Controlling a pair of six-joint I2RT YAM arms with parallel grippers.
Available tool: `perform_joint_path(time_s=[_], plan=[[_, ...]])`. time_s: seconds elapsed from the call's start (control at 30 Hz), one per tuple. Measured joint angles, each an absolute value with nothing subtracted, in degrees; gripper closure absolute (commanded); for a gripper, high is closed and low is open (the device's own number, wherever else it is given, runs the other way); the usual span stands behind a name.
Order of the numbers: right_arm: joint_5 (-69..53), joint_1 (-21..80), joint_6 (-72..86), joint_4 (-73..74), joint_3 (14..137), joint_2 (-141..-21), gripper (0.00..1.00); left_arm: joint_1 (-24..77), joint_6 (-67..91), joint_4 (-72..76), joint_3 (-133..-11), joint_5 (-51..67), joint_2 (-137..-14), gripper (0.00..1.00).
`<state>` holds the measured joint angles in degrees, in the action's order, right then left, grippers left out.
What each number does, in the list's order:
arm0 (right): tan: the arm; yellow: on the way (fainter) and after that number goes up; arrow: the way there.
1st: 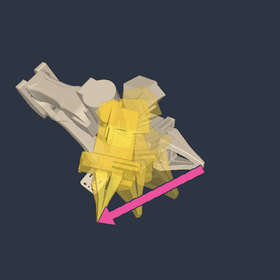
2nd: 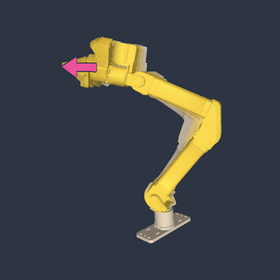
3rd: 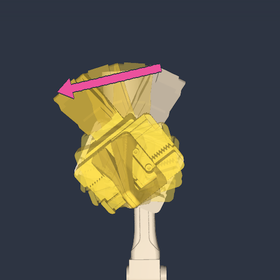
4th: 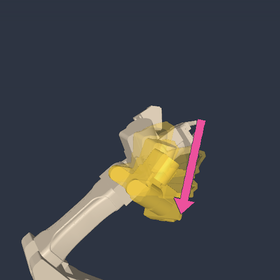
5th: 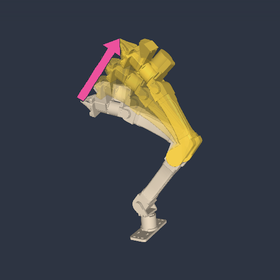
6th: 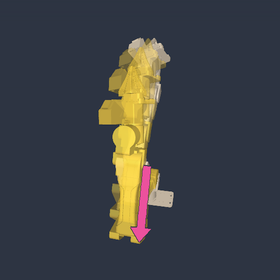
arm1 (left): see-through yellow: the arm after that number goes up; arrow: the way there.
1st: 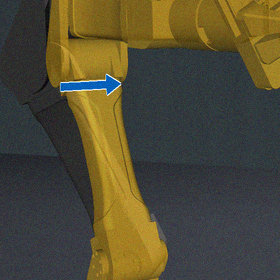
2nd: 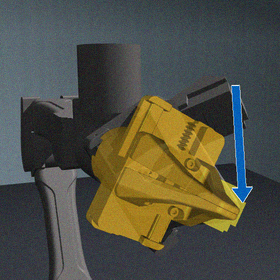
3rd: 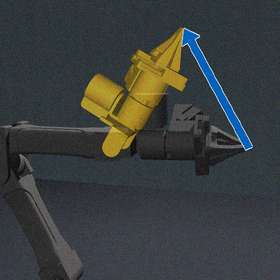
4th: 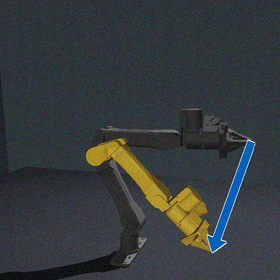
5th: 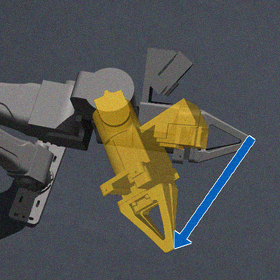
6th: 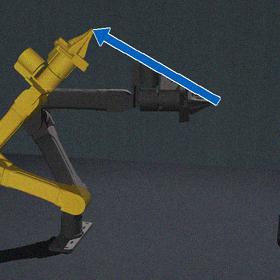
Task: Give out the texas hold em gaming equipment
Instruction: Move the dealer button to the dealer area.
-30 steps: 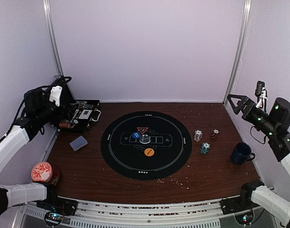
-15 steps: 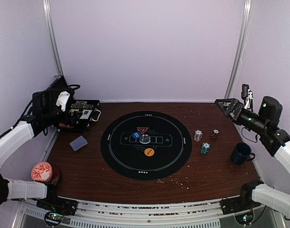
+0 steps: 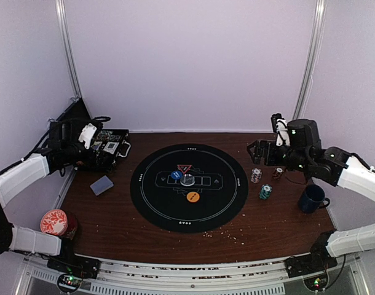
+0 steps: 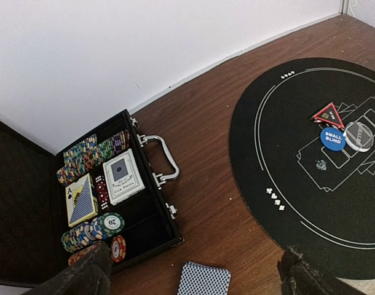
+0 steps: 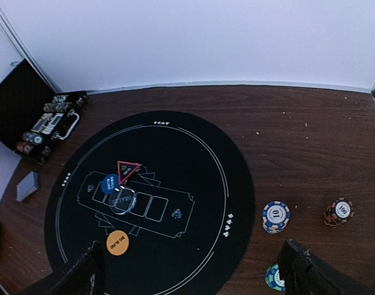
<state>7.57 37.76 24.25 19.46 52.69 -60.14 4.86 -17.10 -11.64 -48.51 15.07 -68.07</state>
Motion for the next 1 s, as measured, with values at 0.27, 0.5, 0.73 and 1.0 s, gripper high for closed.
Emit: perform_joint_path(time_s=[0.27,0.5,0.73,1.0], plan=[[21.3,43.8,23.5,23.8,59.4,-70.6,0.0,4.9,-17.4,-11.6,-48.5,17.0,-70.3,0.02],[18.9,44.9,22.2,21.3,61.5,-73.6,0.0,4.9,-17.4,-11.4,-48.5,19.2,-73.2,0.02],[14.7,49.7,19.8,19.3,73.6,-92.2,0.0,4.8,-17.1,-7.0,-46.3,22.6,-73.7,0.02],[10.0,51.4,19.4,18.4,87.7,-111.2,0.0,4.8,-15.9,2.5,-37.5,23.5,-71.5,0.02]])
